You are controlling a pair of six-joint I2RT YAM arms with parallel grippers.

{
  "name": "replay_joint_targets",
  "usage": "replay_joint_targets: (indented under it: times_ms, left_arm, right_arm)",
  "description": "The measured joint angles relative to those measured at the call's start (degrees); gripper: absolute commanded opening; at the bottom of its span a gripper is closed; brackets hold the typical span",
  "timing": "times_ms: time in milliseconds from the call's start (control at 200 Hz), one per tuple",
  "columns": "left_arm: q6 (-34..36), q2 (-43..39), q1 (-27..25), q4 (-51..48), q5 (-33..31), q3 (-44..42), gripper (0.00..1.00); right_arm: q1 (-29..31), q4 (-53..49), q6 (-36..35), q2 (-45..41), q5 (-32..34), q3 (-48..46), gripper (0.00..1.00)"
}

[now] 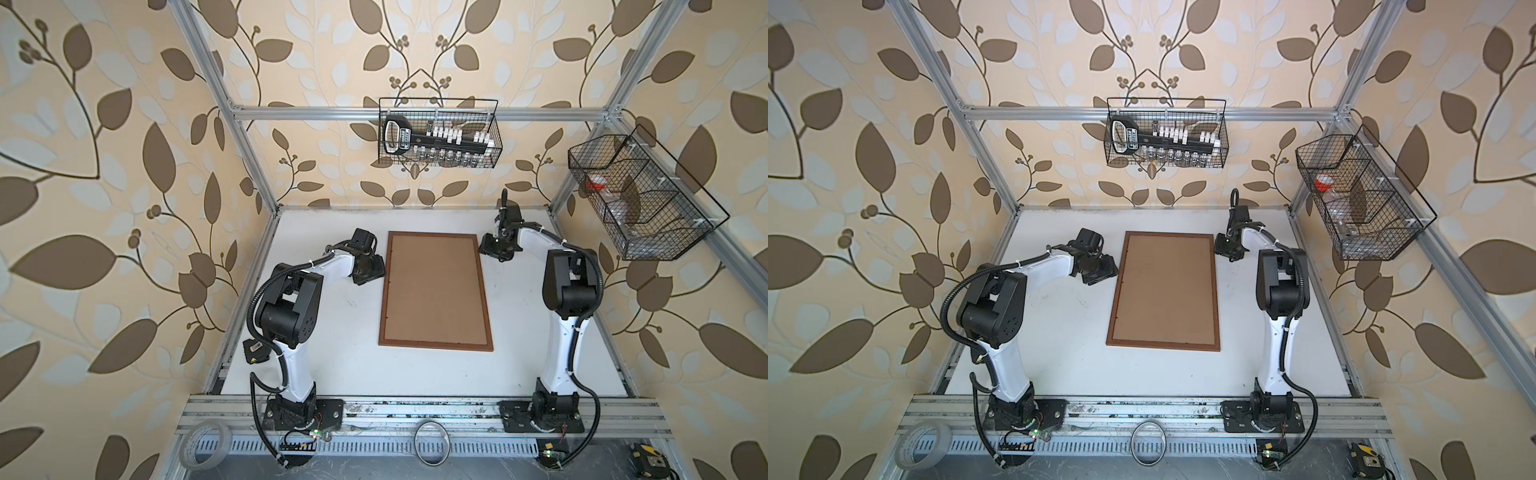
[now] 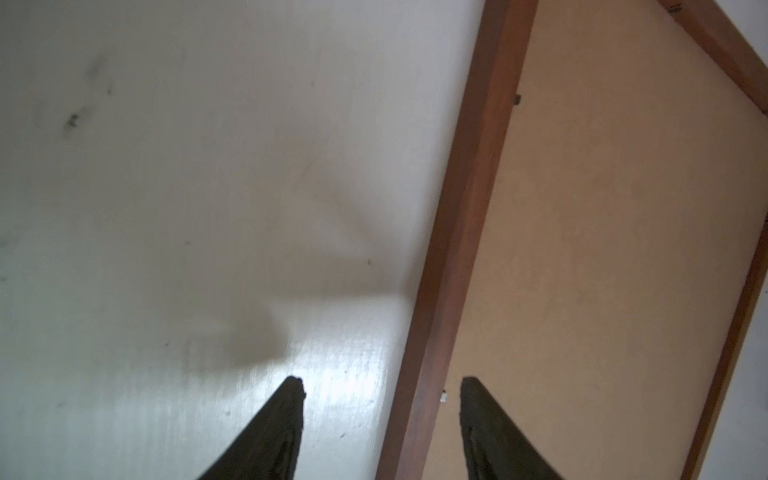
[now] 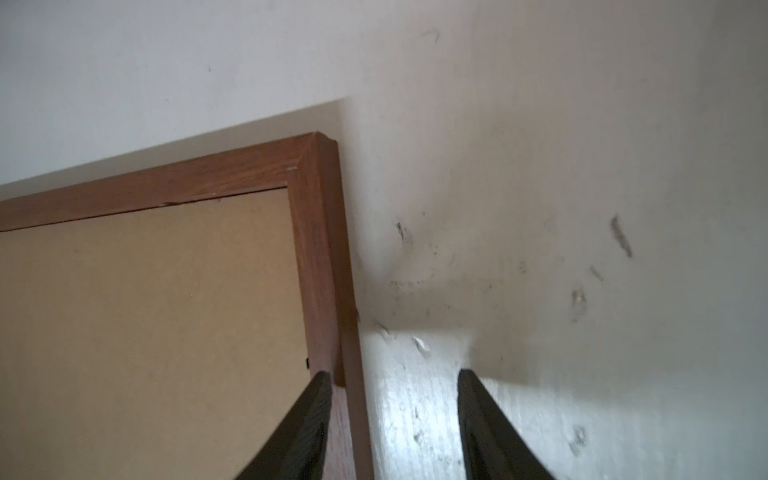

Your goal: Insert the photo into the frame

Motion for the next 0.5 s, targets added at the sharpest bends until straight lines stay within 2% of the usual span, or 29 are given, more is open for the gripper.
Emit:
replay_joint_targets:
  times_ms: [500]
  left_arm:
    - [-0.2, 1.4, 0.0, -0.1, 0.2, 0.1, 0.55]
  right_arm:
    - [0.9, -2.4, -1.3, 2.7, 0.3, 4.3, 0.48]
